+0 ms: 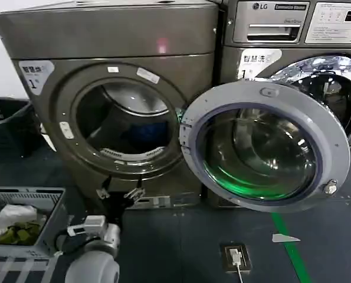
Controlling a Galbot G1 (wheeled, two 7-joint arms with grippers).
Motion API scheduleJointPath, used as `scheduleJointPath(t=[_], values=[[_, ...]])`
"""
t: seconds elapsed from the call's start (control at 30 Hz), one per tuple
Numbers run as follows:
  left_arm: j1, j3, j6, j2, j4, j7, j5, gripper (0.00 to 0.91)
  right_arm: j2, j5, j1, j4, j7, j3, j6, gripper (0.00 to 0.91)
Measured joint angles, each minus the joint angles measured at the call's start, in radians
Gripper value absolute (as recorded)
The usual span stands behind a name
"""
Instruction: Grasp the clothes from the dryer.
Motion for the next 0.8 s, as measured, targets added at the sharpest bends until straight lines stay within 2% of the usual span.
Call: scheduleJointPath(t=[0.4,0.8], values=[[-0.010,-0.002,-0.005,-0.008,0.005,0.000,0.002,0.907,-0.004,-0.001,-0.012,-0.001,-0.017,0.000,0.051,0.907],[0.003,-0.003,-0.005,-0.002,-0.006,0.000,0.001,0.907,-0.002,0.005,-0.019,0.009,-0.022,0.001,0.063,0.907]])
